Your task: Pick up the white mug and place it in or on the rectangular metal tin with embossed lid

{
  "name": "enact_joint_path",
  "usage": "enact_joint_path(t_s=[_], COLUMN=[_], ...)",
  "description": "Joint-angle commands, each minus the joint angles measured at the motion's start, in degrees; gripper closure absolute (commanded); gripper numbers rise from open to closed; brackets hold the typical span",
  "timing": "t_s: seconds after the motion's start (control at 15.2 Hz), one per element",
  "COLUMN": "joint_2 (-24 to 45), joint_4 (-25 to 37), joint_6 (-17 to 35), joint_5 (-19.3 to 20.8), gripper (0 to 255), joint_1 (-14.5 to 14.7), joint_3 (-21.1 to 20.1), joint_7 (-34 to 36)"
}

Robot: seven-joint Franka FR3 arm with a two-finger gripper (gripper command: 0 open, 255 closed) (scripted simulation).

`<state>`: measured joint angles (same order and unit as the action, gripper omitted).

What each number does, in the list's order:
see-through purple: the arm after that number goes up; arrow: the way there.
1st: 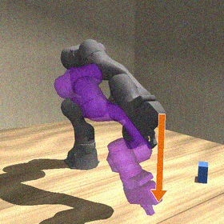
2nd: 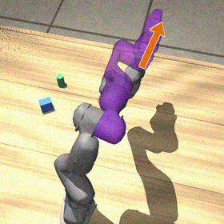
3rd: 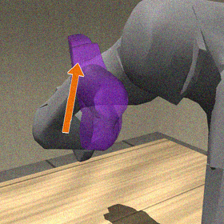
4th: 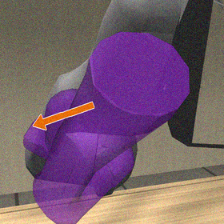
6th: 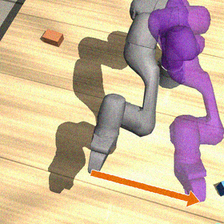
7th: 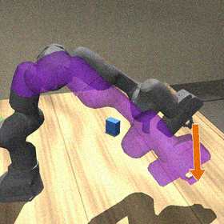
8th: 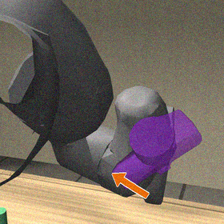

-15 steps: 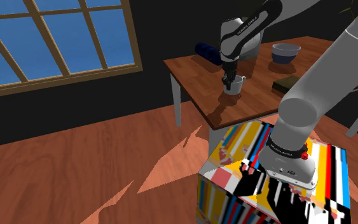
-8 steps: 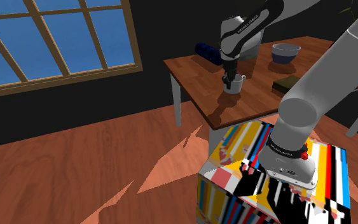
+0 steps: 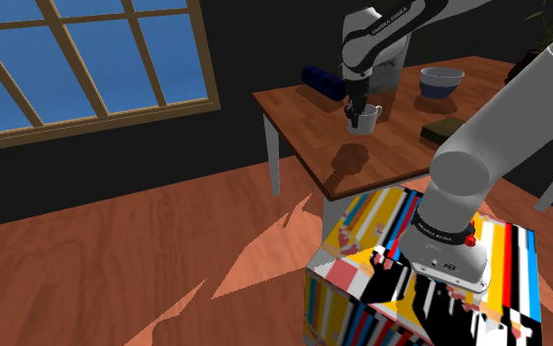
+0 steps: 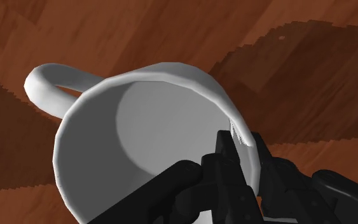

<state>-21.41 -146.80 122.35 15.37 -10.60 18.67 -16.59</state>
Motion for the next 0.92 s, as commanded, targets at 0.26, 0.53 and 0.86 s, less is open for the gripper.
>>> enact_joint_path(t_s=[0.26, 0.53, 0.86], joint_2=[-2.67, -3.96, -6.05], joint_4=[2.65, 4.78, 6.36], joint_6=[-5.34, -8.75, -12.19], joint_5=[-0.35, -0.63, -0.17], gripper=[255, 255, 255], joint_1=[0.09, 0.16, -0.53], joint_3=[-0.83, -1.29, -0.93], joint_7=[-0.18, -0.44, -1.82])
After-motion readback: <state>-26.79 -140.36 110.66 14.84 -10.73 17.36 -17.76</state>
